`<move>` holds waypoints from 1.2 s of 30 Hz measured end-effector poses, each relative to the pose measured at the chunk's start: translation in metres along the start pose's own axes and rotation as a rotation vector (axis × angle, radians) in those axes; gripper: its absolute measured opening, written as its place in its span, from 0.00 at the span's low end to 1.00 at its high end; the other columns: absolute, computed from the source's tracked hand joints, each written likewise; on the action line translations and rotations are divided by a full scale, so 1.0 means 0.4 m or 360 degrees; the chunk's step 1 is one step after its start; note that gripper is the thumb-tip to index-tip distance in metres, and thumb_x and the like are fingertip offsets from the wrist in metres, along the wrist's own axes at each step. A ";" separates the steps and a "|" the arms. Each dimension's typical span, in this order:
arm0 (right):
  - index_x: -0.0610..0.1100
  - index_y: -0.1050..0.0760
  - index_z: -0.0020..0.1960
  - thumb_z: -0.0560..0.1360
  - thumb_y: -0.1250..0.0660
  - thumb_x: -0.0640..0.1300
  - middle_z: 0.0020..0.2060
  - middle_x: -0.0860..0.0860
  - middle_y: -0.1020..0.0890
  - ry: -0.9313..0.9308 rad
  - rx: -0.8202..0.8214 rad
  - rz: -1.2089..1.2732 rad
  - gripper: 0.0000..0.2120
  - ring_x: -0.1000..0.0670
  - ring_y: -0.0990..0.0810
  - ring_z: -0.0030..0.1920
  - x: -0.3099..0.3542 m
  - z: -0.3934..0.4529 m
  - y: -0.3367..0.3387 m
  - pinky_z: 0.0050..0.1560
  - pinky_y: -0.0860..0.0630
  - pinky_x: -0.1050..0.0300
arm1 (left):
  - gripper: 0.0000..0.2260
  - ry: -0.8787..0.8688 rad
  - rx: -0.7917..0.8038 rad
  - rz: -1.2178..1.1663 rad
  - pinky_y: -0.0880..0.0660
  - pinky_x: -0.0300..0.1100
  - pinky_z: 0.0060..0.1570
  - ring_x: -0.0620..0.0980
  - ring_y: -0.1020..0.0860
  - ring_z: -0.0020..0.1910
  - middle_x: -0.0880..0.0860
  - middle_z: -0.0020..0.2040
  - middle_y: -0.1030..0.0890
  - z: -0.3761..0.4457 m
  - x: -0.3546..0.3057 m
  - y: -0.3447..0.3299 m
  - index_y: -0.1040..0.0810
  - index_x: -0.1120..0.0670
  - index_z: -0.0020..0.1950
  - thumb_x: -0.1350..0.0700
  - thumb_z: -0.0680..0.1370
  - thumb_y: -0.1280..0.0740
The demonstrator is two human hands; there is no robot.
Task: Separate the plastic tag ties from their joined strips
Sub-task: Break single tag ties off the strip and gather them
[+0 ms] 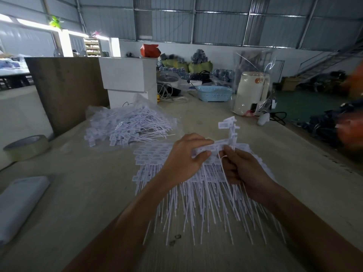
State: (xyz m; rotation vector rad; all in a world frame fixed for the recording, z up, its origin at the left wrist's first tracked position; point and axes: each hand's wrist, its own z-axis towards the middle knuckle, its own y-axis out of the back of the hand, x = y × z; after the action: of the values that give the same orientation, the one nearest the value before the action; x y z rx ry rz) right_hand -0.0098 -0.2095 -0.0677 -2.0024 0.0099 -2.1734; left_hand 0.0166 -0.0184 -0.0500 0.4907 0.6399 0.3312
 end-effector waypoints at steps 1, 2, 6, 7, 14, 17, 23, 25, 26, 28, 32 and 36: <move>0.48 0.22 0.40 0.82 0.40 0.53 0.30 0.51 0.42 -0.0015 -0.0030 0.0000 0.16 0.54 0.44 0.27 0.000 0.000 -0.001 0.24 0.41 0.62 | 0.12 -0.0001 -0.0011 -0.0025 0.29 0.33 0.52 0.44 0.22 0.51 0.49 0.51 0.18 -0.001 0.000 0.000 0.17 0.54 0.58 0.58 0.75 0.26; 0.49 0.23 0.39 0.82 0.39 0.55 0.30 0.51 0.42 -0.0035 -0.0043 -0.0010 0.17 0.54 0.44 0.27 0.001 0.000 -0.003 0.23 0.42 0.62 | 0.13 0.0002 -0.0021 -0.0045 0.27 0.33 0.50 0.42 0.21 0.49 0.48 0.50 0.17 -0.002 -0.001 -0.001 0.17 0.52 0.58 0.58 0.74 0.25; 0.47 0.23 0.39 0.77 0.35 0.64 0.29 0.52 0.42 -0.0063 0.0088 -0.0124 0.21 0.53 0.43 0.27 0.003 -0.006 -0.008 0.24 0.42 0.61 | 0.13 0.0007 -0.0060 -0.0110 0.25 0.30 0.44 0.39 0.19 0.45 0.47 0.46 0.16 -0.006 -0.007 -0.008 0.18 0.50 0.54 0.55 0.71 0.22; 0.49 0.22 0.39 0.76 0.33 0.64 0.29 0.52 0.40 -0.0032 0.0104 -0.0156 0.19 0.53 0.41 0.26 0.003 -0.008 -0.010 0.24 0.42 0.61 | 0.13 -0.0011 -0.0078 -0.0134 0.24 0.30 0.44 0.39 0.19 0.45 0.46 0.46 0.16 -0.005 -0.009 -0.009 0.18 0.52 0.53 0.55 0.71 0.22; 0.47 0.31 0.37 0.75 0.30 0.54 0.29 0.51 0.41 -0.0016 0.0030 0.0140 0.15 0.54 0.41 0.25 0.022 -0.006 0.008 0.23 0.43 0.61 | 0.15 -0.0106 -0.0022 0.0082 0.30 0.33 0.58 0.44 0.22 0.56 0.48 0.57 0.18 -0.001 0.013 -0.002 0.20 0.53 0.61 0.61 0.75 0.27; 0.49 0.32 0.34 0.78 0.33 0.51 0.30 0.52 0.44 -0.0048 0.0158 0.0276 0.16 0.55 0.45 0.25 0.023 -0.007 0.010 0.22 0.45 0.62 | 0.14 -0.0157 -0.0013 0.0342 0.30 0.45 0.58 0.49 0.23 0.57 0.50 0.57 0.18 -0.009 0.018 -0.014 0.19 0.53 0.61 0.56 0.75 0.27; 0.49 0.33 0.36 0.78 0.34 0.53 0.30 0.51 0.43 -0.0018 0.0197 0.0132 0.16 0.54 0.46 0.27 0.012 -0.006 0.000 0.23 0.44 0.62 | 0.10 -0.0282 -0.0058 0.0498 0.25 0.51 0.51 0.56 0.20 0.52 0.53 0.53 0.16 -0.009 0.016 -0.015 0.18 0.57 0.58 0.57 0.80 0.35; 0.49 0.35 0.37 0.79 0.34 0.53 0.30 0.52 0.42 0.0012 0.0194 0.0083 0.16 0.54 0.45 0.27 0.012 -0.007 -0.001 0.23 0.42 0.62 | 0.11 -0.0268 -0.0035 0.0478 0.25 0.51 0.50 0.55 0.20 0.50 0.53 0.52 0.16 -0.008 0.013 -0.012 0.18 0.57 0.57 0.56 0.81 0.37; 0.50 0.36 0.38 0.79 0.34 0.53 0.30 0.51 0.42 0.0026 0.0195 0.0063 0.16 0.54 0.46 0.27 0.012 -0.009 -0.002 0.23 0.42 0.62 | 0.10 -0.0263 -0.0032 0.0455 0.25 0.51 0.49 0.55 0.19 0.50 0.52 0.51 0.16 -0.008 0.013 -0.012 0.17 0.56 0.57 0.56 0.81 0.37; 0.49 0.38 0.39 0.80 0.35 0.53 0.31 0.49 0.44 0.0059 0.0195 0.0002 0.17 0.52 0.47 0.28 0.011 -0.012 -0.006 0.24 0.42 0.62 | 0.09 -0.0202 -0.0019 0.0353 0.24 0.48 0.50 0.53 0.19 0.50 0.52 0.51 0.15 -0.009 0.018 -0.013 0.17 0.55 0.56 0.57 0.82 0.36; 0.48 0.34 0.38 0.79 0.34 0.52 0.32 0.48 0.45 0.0144 0.0202 -0.0141 0.15 0.52 0.46 0.28 0.011 -0.021 -0.021 0.25 0.42 0.61 | 0.09 0.0057 0.0002 0.0159 0.23 0.50 0.51 0.53 0.19 0.52 0.51 0.53 0.16 -0.009 0.028 -0.022 0.16 0.53 0.57 0.55 0.81 0.35; 0.52 0.31 0.35 0.80 0.35 0.50 0.31 0.46 0.45 0.0219 0.0209 -0.0180 0.15 0.51 0.46 0.28 0.019 -0.030 -0.030 0.25 0.42 0.60 | 0.08 0.0120 -0.0014 0.0003 0.22 0.50 0.48 0.51 0.18 0.48 0.51 0.47 0.15 -0.008 0.019 -0.023 0.16 0.54 0.50 0.57 0.80 0.35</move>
State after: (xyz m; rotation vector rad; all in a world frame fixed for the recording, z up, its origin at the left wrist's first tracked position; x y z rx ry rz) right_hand -0.0239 -0.2000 -0.0595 -1.8214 -0.2260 -2.3107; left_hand 0.0217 -0.0216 -0.0608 0.4725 0.7107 0.3555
